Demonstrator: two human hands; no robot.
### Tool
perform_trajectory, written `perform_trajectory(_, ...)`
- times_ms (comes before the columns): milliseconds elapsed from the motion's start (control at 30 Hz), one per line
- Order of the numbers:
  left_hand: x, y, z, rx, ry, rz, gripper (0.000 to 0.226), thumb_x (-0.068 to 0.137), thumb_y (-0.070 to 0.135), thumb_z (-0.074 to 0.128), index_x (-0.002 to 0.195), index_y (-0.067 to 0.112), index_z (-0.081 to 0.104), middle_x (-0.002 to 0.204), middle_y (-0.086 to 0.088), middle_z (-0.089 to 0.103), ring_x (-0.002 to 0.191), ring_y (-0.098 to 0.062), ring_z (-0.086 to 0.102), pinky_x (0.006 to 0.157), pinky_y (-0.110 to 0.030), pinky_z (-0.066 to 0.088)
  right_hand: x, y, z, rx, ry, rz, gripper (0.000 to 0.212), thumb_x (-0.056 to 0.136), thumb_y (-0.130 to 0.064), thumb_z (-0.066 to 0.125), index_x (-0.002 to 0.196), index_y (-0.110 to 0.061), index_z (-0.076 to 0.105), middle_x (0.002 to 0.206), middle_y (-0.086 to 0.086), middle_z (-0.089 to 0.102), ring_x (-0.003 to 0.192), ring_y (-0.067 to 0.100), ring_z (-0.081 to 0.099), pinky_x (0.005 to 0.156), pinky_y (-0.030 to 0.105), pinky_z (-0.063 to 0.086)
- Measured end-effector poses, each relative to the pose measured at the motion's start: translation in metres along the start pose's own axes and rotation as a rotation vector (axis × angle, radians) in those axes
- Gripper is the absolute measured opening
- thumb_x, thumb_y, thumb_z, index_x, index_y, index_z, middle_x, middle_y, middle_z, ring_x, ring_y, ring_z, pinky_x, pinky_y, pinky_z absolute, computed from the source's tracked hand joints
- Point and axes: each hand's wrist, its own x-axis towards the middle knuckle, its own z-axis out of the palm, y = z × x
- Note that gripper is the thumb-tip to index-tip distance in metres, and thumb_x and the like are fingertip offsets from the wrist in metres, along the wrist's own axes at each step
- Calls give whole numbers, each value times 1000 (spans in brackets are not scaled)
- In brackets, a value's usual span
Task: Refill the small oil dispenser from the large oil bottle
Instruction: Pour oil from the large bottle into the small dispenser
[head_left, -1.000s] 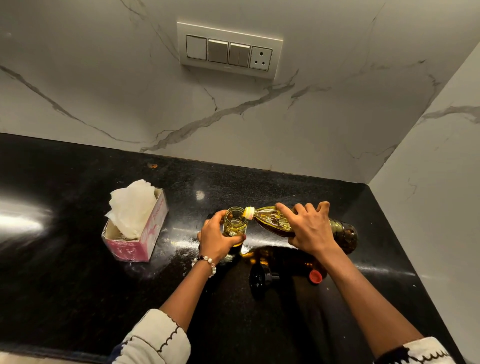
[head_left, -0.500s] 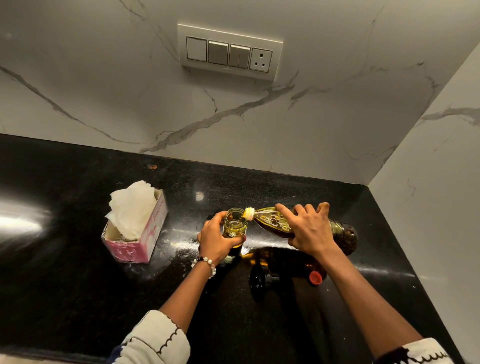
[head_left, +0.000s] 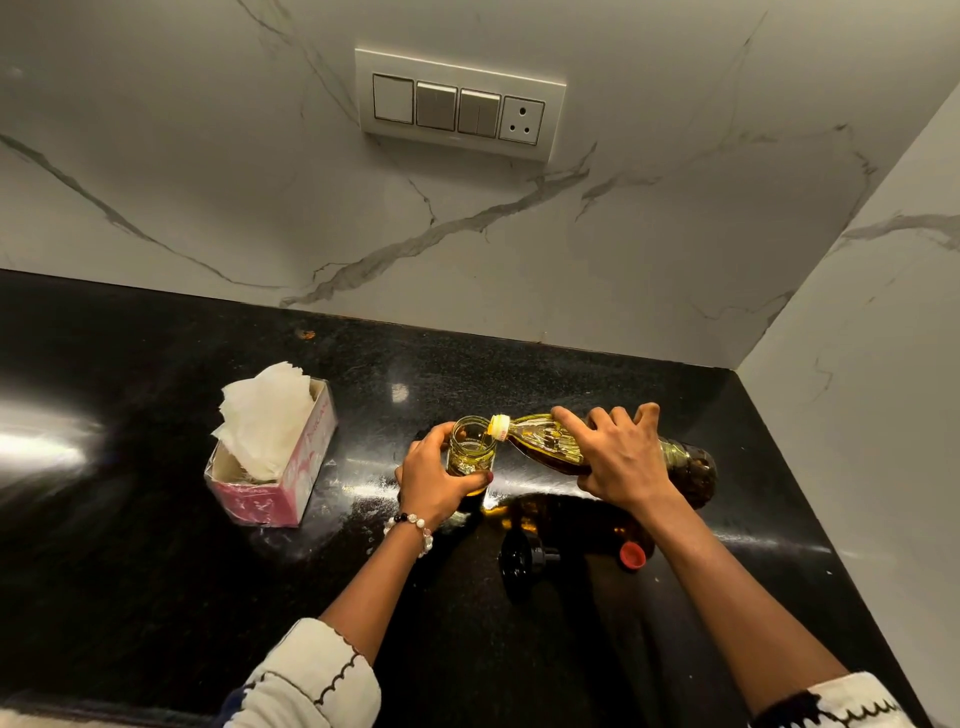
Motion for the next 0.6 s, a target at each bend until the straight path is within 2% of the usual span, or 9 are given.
perform_trajectory(200,1,-1,1,13,-2,3,72,55,44,86,119,31,56,109,9,63,105,-15,52,92,-45,43,-1,0,1,3,8,-3,97,59,-44,81,143,-31,32,105,8,65,89,28,61,78,41,25)
perform_trajectory(367,1,-1,1,23,1,0,71,57,42,87,120,30,56,110,8,63,105,-15,52,92,-45,43,-1,0,0,5,9,-3,97,61,-44,80,143,-31,31,106,7,65,90,27,61,78,41,25)
perform_trajectory(500,0,0,0,14,-9,-1,73,55,45,85,120,30,56,109,9,61,105,-16,52,92,-46,44,0,0,0,2,11,1,98,59,-45,81,143,-31,32,104,7,65,88,27,61,77,41,26)
perform_trajectory(600,-2,1,-2,10,-11,-7,77,49,55,75,120,31,56,108,10,62,105,-15,52,91,-45,44,0,0,0,7,12,-4,98,60,-44,81,143,-31,31,105,7,65,89,27,61,78,41,26)
